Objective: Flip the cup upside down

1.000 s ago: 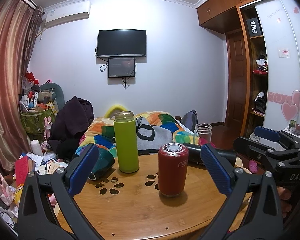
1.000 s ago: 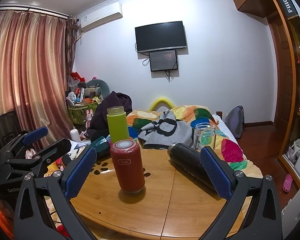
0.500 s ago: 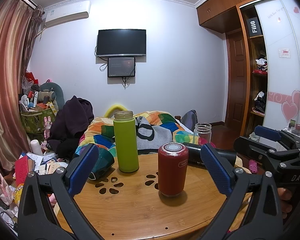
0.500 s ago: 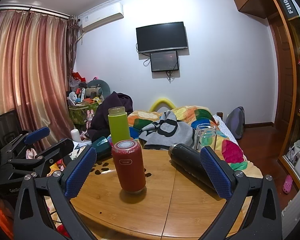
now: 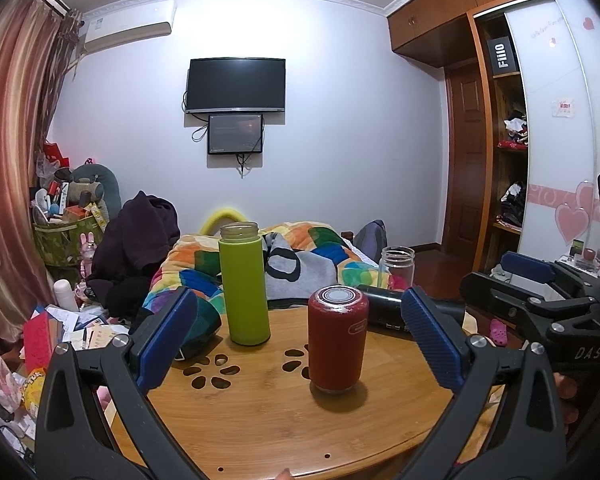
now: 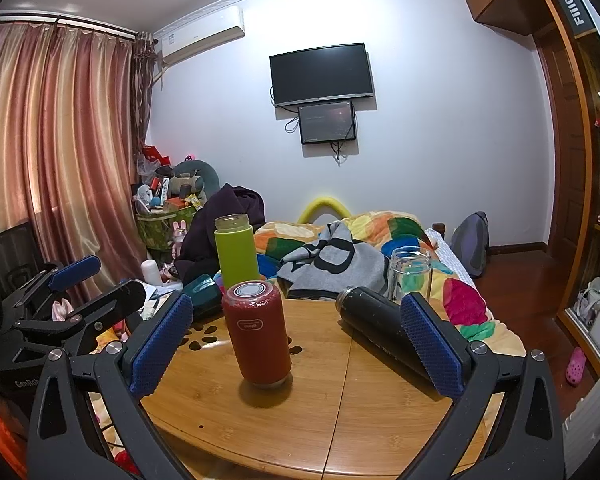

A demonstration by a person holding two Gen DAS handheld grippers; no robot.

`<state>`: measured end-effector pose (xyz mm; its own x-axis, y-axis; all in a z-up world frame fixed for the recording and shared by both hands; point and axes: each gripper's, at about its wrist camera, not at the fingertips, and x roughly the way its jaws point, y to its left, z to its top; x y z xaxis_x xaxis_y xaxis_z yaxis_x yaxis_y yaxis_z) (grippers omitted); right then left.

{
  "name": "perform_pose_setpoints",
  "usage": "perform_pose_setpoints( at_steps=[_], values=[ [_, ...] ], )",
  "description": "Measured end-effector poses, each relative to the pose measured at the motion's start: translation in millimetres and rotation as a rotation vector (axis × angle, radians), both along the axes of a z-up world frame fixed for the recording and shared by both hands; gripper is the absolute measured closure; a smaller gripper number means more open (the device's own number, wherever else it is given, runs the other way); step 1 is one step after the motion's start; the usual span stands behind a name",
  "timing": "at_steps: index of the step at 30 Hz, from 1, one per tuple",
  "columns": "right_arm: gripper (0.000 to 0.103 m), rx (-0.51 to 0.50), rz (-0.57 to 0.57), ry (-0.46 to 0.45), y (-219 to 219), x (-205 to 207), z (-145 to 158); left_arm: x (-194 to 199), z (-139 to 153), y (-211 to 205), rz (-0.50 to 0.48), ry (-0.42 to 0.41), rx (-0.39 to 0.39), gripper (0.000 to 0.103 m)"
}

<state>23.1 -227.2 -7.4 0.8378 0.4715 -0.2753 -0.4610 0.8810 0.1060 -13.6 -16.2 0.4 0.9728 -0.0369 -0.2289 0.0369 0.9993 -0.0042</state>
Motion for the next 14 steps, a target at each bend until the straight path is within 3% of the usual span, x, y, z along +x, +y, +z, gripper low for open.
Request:
perform_pose_setpoints(
  at_steps=[14],
  values=[
    [0.0, 0.001, -0.002, 0.005, 0.5, 0.8, 0.4, 0.3, 0.0, 1.1, -0.009, 0.024, -0.021, 0.0]
  ],
)
